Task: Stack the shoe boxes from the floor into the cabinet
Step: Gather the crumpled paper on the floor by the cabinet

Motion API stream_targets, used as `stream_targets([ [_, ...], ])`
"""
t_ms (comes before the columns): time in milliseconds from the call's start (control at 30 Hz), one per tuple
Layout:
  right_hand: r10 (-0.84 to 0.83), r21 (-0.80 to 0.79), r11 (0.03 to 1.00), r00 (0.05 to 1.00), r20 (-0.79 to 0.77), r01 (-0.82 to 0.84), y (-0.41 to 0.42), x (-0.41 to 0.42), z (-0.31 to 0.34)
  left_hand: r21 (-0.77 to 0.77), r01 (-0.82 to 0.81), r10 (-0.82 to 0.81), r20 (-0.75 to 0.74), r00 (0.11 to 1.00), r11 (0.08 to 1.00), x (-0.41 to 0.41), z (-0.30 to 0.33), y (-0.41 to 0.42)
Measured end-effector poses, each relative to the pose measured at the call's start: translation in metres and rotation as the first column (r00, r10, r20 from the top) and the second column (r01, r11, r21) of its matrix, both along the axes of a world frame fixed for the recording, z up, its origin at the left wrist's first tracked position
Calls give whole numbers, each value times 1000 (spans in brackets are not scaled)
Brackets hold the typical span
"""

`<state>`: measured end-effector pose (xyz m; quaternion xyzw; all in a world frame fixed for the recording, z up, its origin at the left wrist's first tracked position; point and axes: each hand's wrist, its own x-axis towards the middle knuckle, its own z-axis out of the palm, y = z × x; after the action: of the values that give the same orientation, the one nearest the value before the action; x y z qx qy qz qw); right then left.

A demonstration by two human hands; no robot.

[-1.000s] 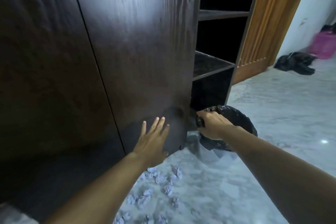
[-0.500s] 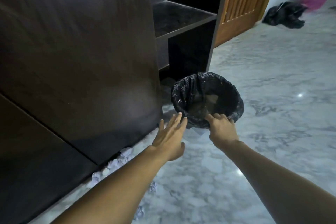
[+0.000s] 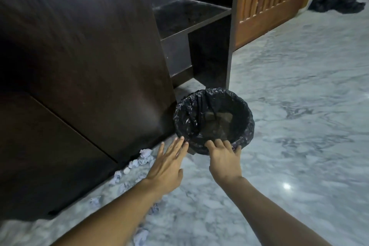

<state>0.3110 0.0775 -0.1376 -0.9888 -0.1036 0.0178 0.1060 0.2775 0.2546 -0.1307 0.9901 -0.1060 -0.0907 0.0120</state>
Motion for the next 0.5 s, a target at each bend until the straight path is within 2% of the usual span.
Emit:
stream_targets([
  [167,86,28,996,996,-30,-85,-5,-21,8,100,-87,97,-101,990,991,-33,22,-4],
  [500,81,-44,996,997,-17,-82,28,-60,31,85,-355,364,-143,920,931,-121,76,82],
])
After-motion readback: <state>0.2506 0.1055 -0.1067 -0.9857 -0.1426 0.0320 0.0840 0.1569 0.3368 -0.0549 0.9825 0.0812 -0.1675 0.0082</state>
